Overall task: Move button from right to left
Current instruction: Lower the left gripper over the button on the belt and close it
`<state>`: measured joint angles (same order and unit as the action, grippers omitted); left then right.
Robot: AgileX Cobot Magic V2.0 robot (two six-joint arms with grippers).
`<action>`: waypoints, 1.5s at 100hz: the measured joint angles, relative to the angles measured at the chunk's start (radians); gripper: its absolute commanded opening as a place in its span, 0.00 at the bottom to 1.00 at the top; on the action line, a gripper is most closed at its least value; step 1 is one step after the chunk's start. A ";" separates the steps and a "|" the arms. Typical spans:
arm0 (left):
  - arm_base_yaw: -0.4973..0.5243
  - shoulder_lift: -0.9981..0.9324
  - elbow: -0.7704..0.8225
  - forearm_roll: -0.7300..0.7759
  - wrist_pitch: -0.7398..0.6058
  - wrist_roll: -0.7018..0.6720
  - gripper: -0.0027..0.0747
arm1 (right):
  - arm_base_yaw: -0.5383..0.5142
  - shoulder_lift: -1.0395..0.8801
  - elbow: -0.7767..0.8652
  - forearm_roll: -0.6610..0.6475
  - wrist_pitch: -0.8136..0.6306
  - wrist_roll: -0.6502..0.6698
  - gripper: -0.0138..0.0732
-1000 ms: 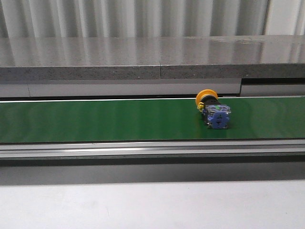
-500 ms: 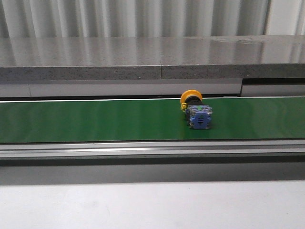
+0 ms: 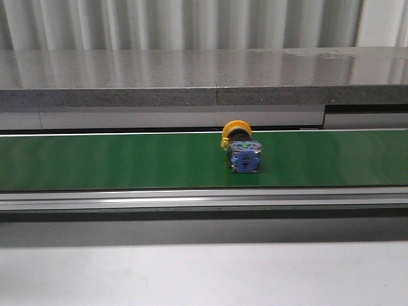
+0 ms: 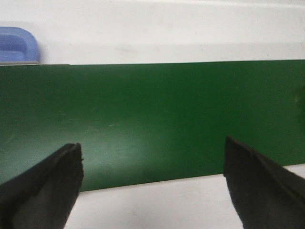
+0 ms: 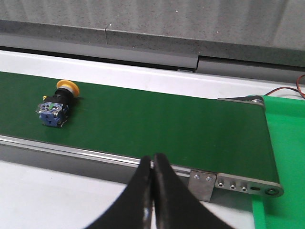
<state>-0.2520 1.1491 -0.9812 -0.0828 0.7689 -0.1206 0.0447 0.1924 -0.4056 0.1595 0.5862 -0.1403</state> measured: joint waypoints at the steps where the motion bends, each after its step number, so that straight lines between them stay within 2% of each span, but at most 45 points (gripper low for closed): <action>1: -0.006 0.011 -0.007 0.005 0.000 -0.011 0.79 | 0.000 0.000 0.000 0.000 0.000 0.000 0.08; 26: -0.222 0.182 -0.130 0.096 0.002 -0.187 0.79 | 0.000 0.000 0.000 0.000 0.000 0.000 0.08; 42: -0.333 0.314 -0.219 0.105 0.054 -0.231 0.79 | 0.000 0.000 0.000 0.000 0.000 0.000 0.08; 58: -0.401 0.436 -0.299 0.105 0.105 -0.247 0.79 | 0.000 0.000 0.000 0.000 0.000 0.000 0.08; 79: -0.432 0.547 -0.403 0.065 0.113 -0.251 0.79 | 0.000 0.000 0.000 0.000 0.000 0.000 0.08; 101: -0.434 0.660 -0.518 0.057 0.192 -0.251 0.79 | 0.000 0.000 0.000 0.000 0.000 0.000 0.08; 130: -0.434 0.733 -0.550 0.053 0.211 -0.268 0.79 | 0.000 0.000 0.000 0.000 0.000 0.000 0.08; 140: -0.434 0.751 -0.551 0.053 0.212 -0.275 0.74 | 0.000 0.000 0.000 0.000 0.000 0.000 0.08; 150: -0.434 0.771 -0.552 0.068 0.214 -0.291 0.63 | 0.000 0.000 0.000 0.000 0.000 0.000 0.08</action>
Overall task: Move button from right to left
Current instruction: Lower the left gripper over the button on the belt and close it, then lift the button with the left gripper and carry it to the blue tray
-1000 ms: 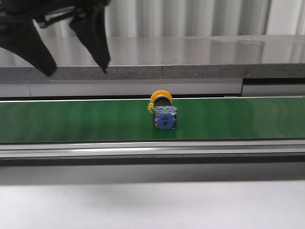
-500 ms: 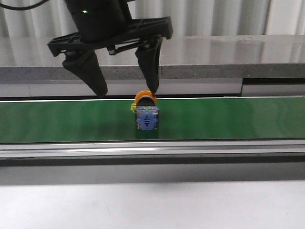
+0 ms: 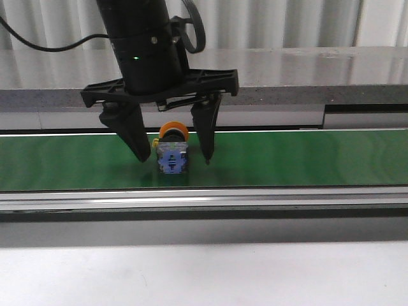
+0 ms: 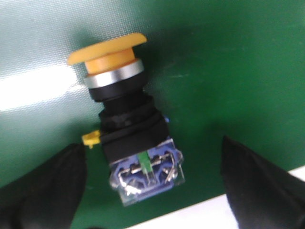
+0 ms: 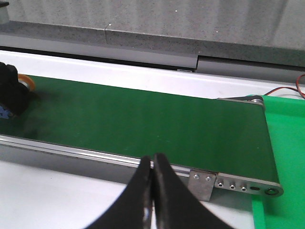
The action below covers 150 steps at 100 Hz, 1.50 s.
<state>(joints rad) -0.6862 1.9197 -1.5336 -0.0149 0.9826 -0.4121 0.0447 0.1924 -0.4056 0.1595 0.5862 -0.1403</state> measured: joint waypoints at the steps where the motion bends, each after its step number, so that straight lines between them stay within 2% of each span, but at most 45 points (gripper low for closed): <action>1: 0.000 0.002 0.000 0.003 0.000 0.001 0.62 | 0.000 0.000 0.000 0.000 0.000 0.000 0.08; 21: 0.000 0.009 0.000 0.020 0.004 -0.018 0.23 | 0.000 0.000 0.000 0.000 0.000 0.000 0.08; 30: 0.000 0.009 0.000 0.030 0.011 -0.020 0.14 | 0.000 0.000 0.000 0.000 0.000 0.000 0.08; 63: 0.000 -0.039 -0.083 0.116 0.096 -0.024 0.13 | 0.000 0.000 0.000 0.000 0.000 0.000 0.08; 78: 0.042 -0.103 -0.097 0.154 0.135 -0.003 0.13 | 0.000 0.000 0.000 0.000 0.000 0.000 0.08; 105: 0.239 -0.175 -0.099 0.168 0.241 0.158 0.13 | 0.000 0.000 0.000 0.000 0.000 0.000 0.08; 126: 0.414 -0.179 -0.099 0.166 0.256 0.325 0.13 | 0.000 0.000 0.000 0.000 0.000 0.000 0.08; 150: 0.620 -0.179 -0.099 0.133 0.260 0.440 0.13 | 0.000 0.000 0.000 0.000 0.000 0.000 0.08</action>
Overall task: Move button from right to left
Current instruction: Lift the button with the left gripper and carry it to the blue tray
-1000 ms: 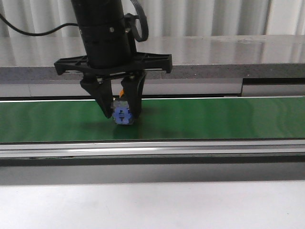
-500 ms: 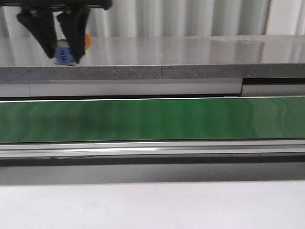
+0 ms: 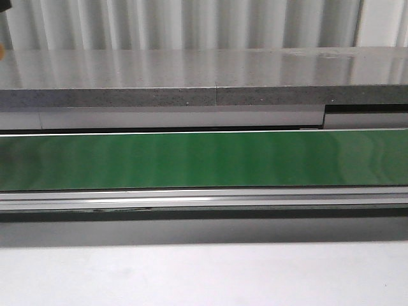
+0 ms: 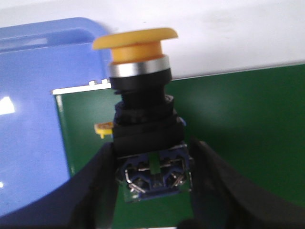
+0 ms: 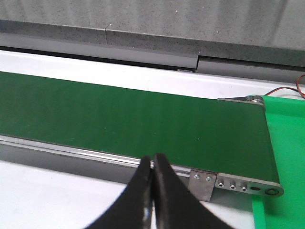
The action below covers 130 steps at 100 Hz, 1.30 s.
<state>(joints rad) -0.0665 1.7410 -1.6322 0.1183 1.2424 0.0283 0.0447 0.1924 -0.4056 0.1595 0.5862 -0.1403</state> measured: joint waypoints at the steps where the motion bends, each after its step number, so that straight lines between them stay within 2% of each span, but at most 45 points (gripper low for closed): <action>1: 0.013 0.000 0.000 0.000 0.000 0.002 0.13 | 0.000 0.000 0.000 0.000 0.000 0.000 0.08; 22: 0.199 0.009 0.011 -0.010 0.000 0.084 0.13 | 0.000 0.000 0.000 0.000 0.000 0.000 0.08; 43: 0.324 0.070 0.044 -0.013 0.000 0.129 0.13 | 0.000 0.000 0.000 0.000 0.000 0.000 0.08; 64: 0.380 0.186 0.045 -0.015 -0.006 0.163 0.13 | 0.000 0.000 0.000 0.000 0.000 0.000 0.08; 92: 0.381 0.325 0.045 -0.013 -0.053 0.198 0.15 | 0.000 0.000 0.000 0.000 0.000 0.000 0.08; 101: 0.381 0.343 0.045 0.002 -0.062 0.213 0.28 | 0.000 0.000 0.000 0.000 0.000 0.000 0.08; 111: 0.381 0.347 0.045 0.007 -0.072 0.221 0.56 | 0.000 0.000 0.000 0.000 0.000 0.000 0.08; 116: 0.381 0.347 0.045 0.010 -0.080 0.224 0.67 | 0.000 0.000 0.000 0.000 0.000 0.000 0.08; 121: 0.381 0.347 0.045 0.012 -0.096 0.224 0.71 | 0.000 0.000 0.000 0.000 0.000 0.000 0.08; 130: 0.381 0.347 0.045 0.019 -0.122 0.222 0.67 | 0.000 0.000 0.000 0.000 0.000 0.000 0.08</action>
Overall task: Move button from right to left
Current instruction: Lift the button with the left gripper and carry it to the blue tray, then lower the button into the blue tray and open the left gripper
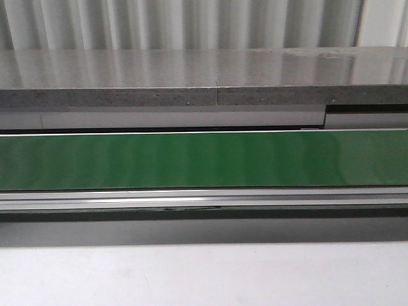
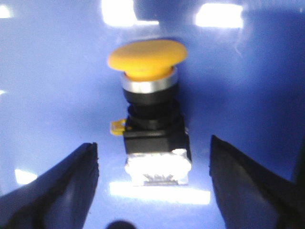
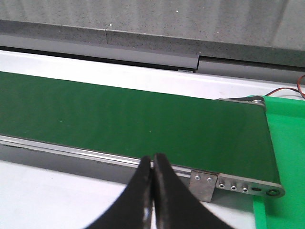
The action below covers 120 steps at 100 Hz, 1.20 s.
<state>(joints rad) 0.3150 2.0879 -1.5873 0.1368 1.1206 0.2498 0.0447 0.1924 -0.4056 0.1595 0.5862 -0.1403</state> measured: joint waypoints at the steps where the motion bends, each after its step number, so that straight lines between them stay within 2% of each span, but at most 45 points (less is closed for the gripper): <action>1: 0.000 0.000 0.000 0.000 -0.005 -0.002 0.67 | 0.000 0.000 0.000 0.000 0.000 0.000 0.08; 11: 0.002 -0.013 0.000 0.000 -0.045 -0.012 0.59 | 0.000 0.000 0.000 0.000 0.000 0.000 0.08; 18: 0.002 -0.040 0.000 0.000 -0.069 -0.015 0.50 | 0.000 0.000 0.000 0.000 0.000 0.000 0.08; 25: 0.002 -0.079 0.000 -0.004 -0.091 -0.017 0.37 | 0.000 0.000 0.000 0.000 0.000 0.000 0.08; 32: 0.002 -0.123 0.000 -0.035 -0.107 -0.017 0.19 | 0.000 0.000 0.000 0.000 0.000 0.000 0.08; 33: 0.002 -0.132 0.000 -0.043 -0.112 -0.017 0.13 | 0.000 0.000 0.000 0.000 0.000 0.000 0.08; 40: -0.003 -0.182 0.015 -0.091 -0.137 -0.017 0.01 | 0.000 0.000 0.000 0.000 0.000 0.000 0.08; 55: -0.046 -0.295 0.094 -0.120 -0.211 -0.035 0.01 | 0.000 0.000 0.000 0.000 0.000 0.000 0.08; 77: -0.168 -0.497 0.263 -0.137 -0.365 -0.109 0.01 | 0.000 0.000 0.000 0.000 0.000 0.000 0.08; 102: -0.325 -0.683 0.444 -0.174 -0.473 -0.114 0.01 | 0.000 0.000 0.000 0.000 0.000 0.000 0.08; 120: -0.378 -0.813 0.597 -0.215 -0.580 -0.114 0.01 | 0.000 0.000 0.000 0.000 0.000 0.000 0.08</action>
<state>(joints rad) -0.0630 1.2753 -0.9906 -0.0777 0.5409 0.1357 0.0447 0.1924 -0.4056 0.1595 0.5862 -0.1403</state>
